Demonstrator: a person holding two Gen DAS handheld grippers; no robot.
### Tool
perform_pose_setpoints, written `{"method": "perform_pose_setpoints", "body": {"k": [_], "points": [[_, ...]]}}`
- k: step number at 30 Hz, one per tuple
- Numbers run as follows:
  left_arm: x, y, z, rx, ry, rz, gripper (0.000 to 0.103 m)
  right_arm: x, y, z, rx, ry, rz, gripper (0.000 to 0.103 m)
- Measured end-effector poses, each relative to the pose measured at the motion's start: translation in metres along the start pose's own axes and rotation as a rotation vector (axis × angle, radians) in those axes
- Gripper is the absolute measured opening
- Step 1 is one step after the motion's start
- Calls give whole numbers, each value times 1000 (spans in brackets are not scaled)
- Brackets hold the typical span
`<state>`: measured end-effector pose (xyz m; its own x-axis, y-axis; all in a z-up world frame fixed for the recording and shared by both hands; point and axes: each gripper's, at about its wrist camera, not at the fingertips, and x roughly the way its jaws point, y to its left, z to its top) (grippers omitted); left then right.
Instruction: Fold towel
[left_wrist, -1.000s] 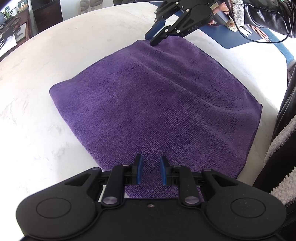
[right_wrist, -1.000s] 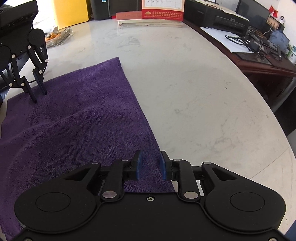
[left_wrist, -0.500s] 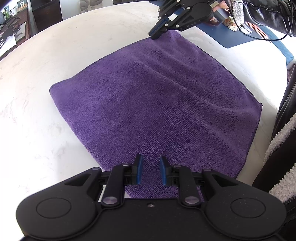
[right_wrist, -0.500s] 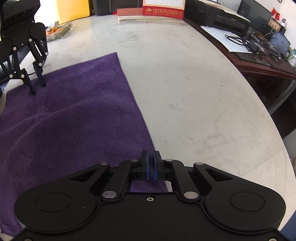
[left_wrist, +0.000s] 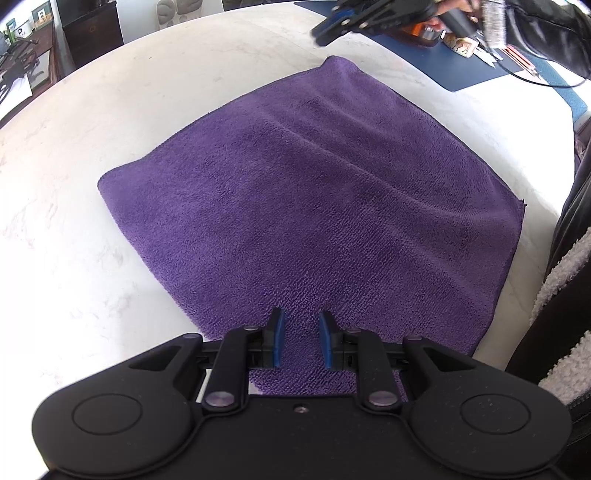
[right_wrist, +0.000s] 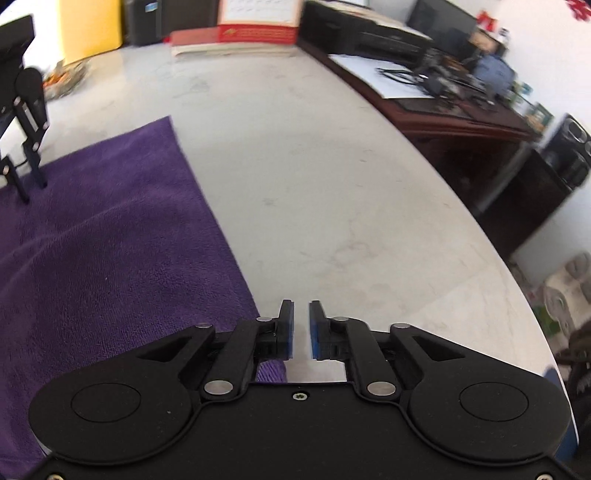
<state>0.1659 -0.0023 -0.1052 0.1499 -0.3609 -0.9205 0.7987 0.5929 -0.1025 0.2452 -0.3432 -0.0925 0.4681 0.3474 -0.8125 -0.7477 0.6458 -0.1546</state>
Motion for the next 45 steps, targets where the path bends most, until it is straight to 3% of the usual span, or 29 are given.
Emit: {"method": "perform_pose_setpoints", "body": {"k": [5, 9, 15, 19, 25, 28, 36, 45], "points": [[1, -10, -1, 51, 11, 41, 21, -32, 32, -18, 140, -40, 78, 11], [3, -18, 0, 94, 24, 66, 24, -38, 81, -28, 152, -28, 159, 11], [3, -21, -4, 99, 18, 84, 25, -37, 131, -27, 149, -35, 197, 13], [2, -22, -7, 87, 1, 93, 25, -43, 137, -33, 175, -21, 122, 18], [0, -23, -13, 55, -35, 106, 26, -78, 106, -73, 595, -40, 5, 18], [-1, -24, -16, 37, -55, 110, 26, -91, 112, -90, 715, -37, -4, 18], [-2, -25, -24, 6, -101, 122, 27, -107, 163, -117, 816, 56, -18, 18], [0, -26, -23, 33, -87, 121, 27, -104, 177, -118, 832, 93, -66, 18]]}}
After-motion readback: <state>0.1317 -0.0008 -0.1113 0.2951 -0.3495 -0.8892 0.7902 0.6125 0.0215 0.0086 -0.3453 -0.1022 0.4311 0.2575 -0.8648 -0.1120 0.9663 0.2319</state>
